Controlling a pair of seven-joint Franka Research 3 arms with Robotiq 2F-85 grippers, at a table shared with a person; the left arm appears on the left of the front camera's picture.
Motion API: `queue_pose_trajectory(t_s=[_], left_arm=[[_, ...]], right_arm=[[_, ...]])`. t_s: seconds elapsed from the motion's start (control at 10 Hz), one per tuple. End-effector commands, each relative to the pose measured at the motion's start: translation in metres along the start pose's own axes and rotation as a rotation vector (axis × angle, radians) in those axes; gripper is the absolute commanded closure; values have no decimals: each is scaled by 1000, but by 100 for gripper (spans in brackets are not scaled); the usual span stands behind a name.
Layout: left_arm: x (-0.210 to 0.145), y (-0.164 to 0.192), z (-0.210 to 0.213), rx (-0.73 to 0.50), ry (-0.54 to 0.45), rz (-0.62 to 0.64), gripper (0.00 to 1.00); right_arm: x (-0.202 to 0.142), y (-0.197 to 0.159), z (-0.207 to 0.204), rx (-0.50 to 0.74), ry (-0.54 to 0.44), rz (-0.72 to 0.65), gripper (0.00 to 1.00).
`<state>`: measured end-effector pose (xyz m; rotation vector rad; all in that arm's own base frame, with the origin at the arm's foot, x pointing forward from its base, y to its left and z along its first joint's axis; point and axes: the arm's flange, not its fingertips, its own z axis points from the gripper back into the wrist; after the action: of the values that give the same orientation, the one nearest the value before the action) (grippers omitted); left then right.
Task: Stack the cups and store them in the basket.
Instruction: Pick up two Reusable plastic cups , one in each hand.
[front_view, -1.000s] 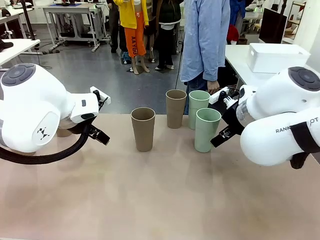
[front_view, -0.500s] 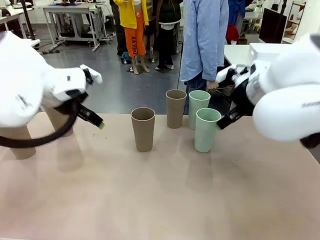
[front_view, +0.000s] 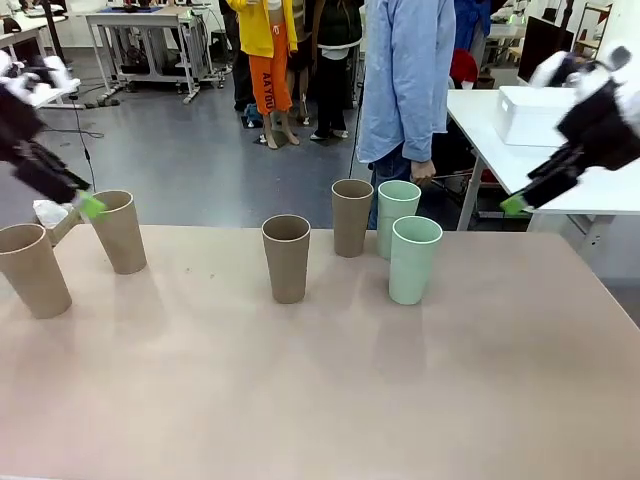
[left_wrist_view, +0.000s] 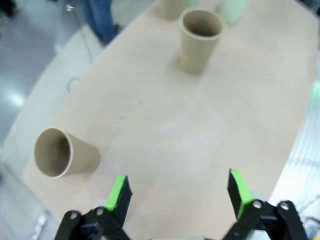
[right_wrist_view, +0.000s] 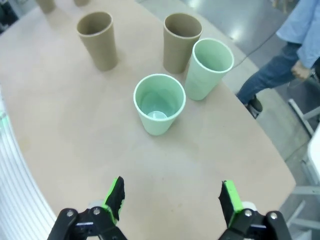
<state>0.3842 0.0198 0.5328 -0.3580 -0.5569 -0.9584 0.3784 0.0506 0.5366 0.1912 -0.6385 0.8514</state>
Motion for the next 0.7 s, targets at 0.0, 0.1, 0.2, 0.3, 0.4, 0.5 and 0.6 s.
queue_pose_trajectory(t_s=[0.0, 0.1, 0.2, 0.3, 0.4, 0.5, 0.6], left_arm=[[-38, 24, 20, -97, -72, -63, 0], [-67, 26, 34, -133, -127, -106, 0], [-89, 26, 43, -133, -171, -143, 0], [-107, 26, 51, -143, -223, -175, 0], [-127, 25, 60, -132, -264, -187, 0], [-142, 22, 64, -130, -302, -193, 0], [-155, 17, 70, -121, -332, -195, 0]], right_arm=[[-36, -33, 21, 120, -88, 57, 0], [-56, -44, 29, 142, -130, 66, 0], [-74, -52, 36, 159, -172, 68, 0], [-89, -58, 41, 174, -206, 75, 0], [-105, -63, 46, 190, -245, 94, 0], [-120, -68, 49, 208, -281, 110, 0], [-133, -75, 51, 222, -312, 106, 0]])
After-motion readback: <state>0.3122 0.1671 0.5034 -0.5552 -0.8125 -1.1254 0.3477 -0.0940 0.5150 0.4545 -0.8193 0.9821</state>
